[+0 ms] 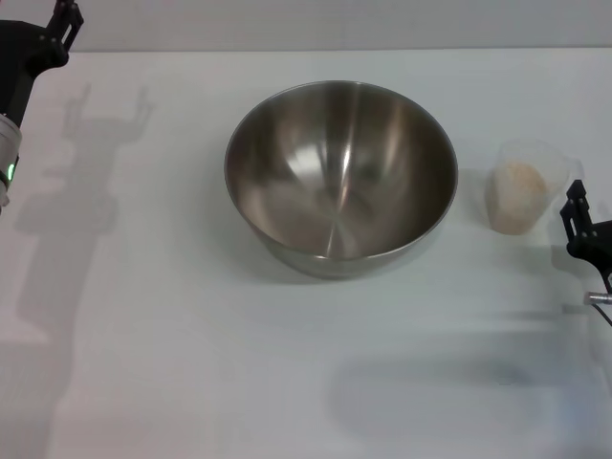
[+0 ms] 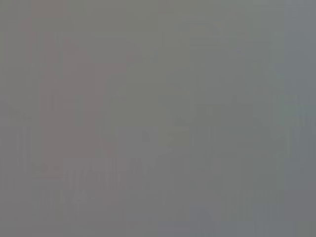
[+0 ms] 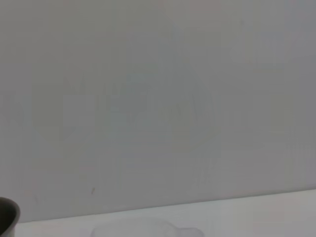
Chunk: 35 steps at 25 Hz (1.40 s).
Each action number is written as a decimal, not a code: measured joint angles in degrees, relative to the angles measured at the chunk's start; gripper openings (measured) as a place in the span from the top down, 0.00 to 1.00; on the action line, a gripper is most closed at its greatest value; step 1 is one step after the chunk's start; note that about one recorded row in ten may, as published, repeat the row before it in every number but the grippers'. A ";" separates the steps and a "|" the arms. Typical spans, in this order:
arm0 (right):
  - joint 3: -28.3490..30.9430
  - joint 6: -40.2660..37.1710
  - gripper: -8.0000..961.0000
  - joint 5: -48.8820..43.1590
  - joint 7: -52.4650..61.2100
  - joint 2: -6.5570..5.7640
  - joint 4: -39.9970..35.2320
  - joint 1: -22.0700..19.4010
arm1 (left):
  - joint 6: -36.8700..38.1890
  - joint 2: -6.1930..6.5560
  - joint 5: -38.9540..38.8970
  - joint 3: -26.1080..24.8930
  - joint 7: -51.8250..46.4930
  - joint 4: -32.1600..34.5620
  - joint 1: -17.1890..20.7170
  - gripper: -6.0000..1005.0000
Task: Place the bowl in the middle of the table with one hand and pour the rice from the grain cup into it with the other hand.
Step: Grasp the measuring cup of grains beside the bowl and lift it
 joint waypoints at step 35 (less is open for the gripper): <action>0.54 3.06 0.45 0.31 0.23 0.08 -1.69 2.64 | 0.02 0.01 0.01 -0.08 0.00 -0.06 -0.96 0.18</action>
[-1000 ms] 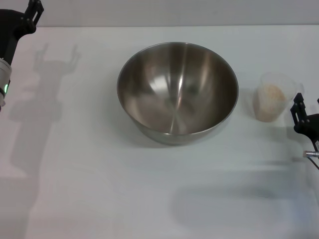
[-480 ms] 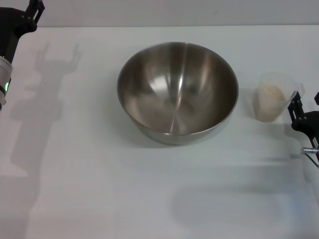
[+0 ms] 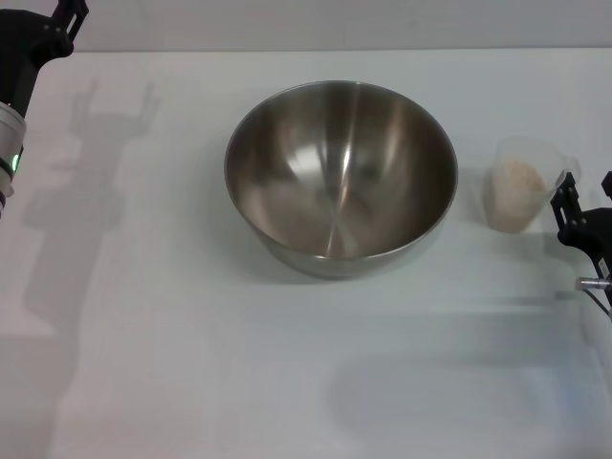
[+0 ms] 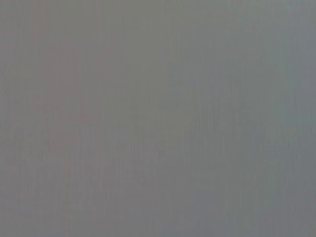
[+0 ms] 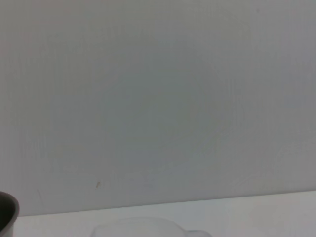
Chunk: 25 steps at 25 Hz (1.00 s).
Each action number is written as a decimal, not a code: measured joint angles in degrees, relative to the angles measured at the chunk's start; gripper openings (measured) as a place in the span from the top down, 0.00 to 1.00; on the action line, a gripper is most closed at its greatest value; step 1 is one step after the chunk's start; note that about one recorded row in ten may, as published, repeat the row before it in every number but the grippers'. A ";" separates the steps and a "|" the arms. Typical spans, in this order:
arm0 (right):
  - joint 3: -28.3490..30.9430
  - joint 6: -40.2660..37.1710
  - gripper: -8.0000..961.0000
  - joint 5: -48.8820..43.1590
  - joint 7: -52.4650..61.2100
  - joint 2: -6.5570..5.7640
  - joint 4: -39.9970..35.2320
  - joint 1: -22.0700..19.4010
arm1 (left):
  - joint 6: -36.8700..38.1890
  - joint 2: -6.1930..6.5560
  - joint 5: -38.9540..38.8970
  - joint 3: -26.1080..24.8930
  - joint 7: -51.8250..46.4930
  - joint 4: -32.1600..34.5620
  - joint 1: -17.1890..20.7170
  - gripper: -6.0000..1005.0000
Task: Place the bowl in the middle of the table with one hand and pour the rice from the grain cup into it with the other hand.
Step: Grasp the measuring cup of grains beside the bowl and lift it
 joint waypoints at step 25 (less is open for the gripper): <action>0.75 1.44 0.45 0.00 0.02 -0.08 -0.85 1.67 | 0.00 0.01 -0.09 0.00 0.61 0.00 -0.44 0.18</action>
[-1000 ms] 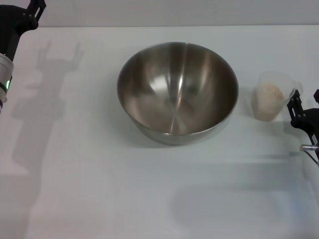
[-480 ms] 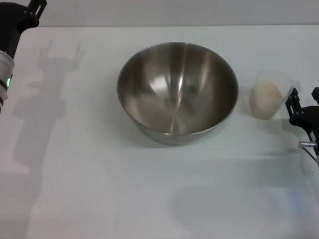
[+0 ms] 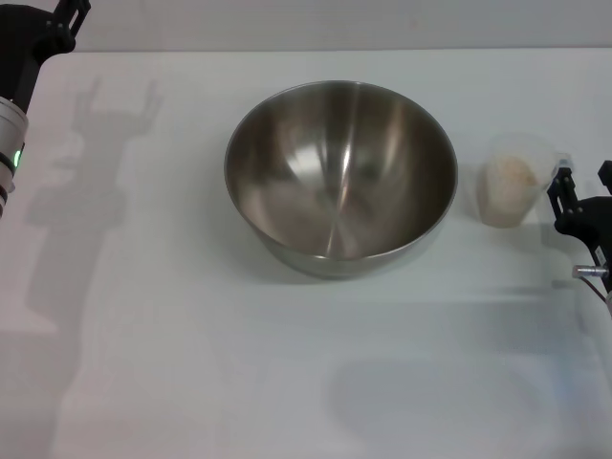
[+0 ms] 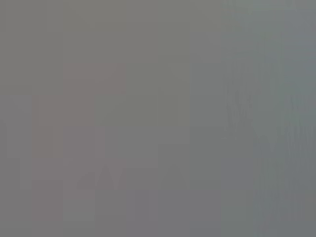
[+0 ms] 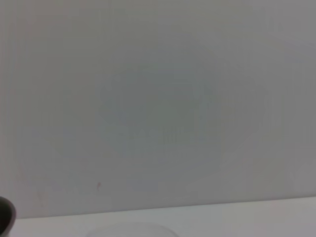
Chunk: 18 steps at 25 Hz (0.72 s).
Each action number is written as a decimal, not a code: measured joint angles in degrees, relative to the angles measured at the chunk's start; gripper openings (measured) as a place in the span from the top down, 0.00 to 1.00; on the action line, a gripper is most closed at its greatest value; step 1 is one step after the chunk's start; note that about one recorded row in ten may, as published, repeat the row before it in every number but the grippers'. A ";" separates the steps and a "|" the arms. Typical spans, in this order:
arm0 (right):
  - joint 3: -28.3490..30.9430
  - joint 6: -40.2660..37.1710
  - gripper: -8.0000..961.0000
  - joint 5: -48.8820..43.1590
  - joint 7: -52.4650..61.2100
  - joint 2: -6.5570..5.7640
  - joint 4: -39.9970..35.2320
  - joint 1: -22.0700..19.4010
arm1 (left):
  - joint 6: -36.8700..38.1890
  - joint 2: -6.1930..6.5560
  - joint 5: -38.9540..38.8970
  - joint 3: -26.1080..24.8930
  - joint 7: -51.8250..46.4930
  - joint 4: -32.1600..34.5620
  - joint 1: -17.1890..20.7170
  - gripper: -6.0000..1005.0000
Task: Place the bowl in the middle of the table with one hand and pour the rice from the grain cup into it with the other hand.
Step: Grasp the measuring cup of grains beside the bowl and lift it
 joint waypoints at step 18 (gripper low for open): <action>0.12 -0.15 0.73 -0.14 0.00 -0.09 -0.47 0.46 | 0.12 -0.02 0.00 -0.56 0.00 -0.02 -0.02 0.18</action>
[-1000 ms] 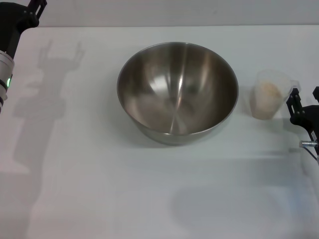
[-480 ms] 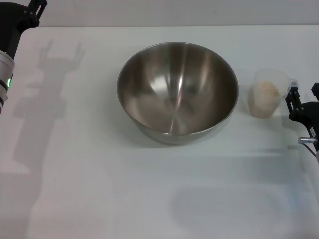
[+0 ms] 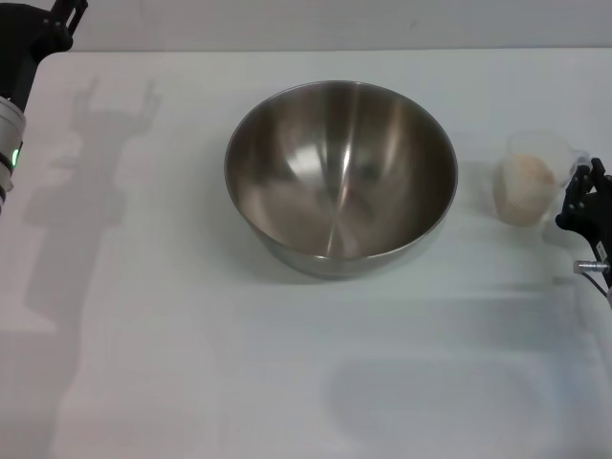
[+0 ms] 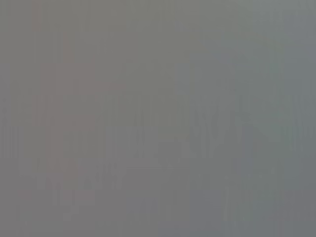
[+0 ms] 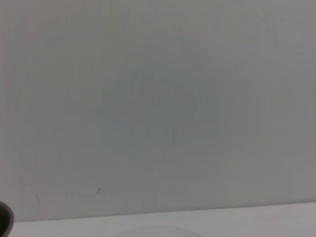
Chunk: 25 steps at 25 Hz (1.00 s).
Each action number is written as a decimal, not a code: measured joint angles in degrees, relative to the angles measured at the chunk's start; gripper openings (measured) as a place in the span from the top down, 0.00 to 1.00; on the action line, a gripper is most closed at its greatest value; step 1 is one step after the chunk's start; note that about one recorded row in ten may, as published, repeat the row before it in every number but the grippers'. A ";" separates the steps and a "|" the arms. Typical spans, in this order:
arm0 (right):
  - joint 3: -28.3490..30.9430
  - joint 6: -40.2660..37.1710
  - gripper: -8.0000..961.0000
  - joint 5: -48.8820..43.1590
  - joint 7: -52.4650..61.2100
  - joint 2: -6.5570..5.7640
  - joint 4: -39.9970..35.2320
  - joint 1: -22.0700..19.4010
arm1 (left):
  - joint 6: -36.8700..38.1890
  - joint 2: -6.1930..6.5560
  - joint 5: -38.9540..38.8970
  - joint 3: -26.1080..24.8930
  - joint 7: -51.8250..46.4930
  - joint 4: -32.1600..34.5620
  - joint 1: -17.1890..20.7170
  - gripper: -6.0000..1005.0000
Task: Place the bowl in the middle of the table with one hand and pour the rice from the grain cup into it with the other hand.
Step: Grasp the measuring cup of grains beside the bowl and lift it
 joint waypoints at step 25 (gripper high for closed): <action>-1.08 -0.64 0.98 -1.59 0.00 0.04 -1.05 0.27 | 0.32 0.00 0.00 -0.23 -0.50 0.02 0.20 0.18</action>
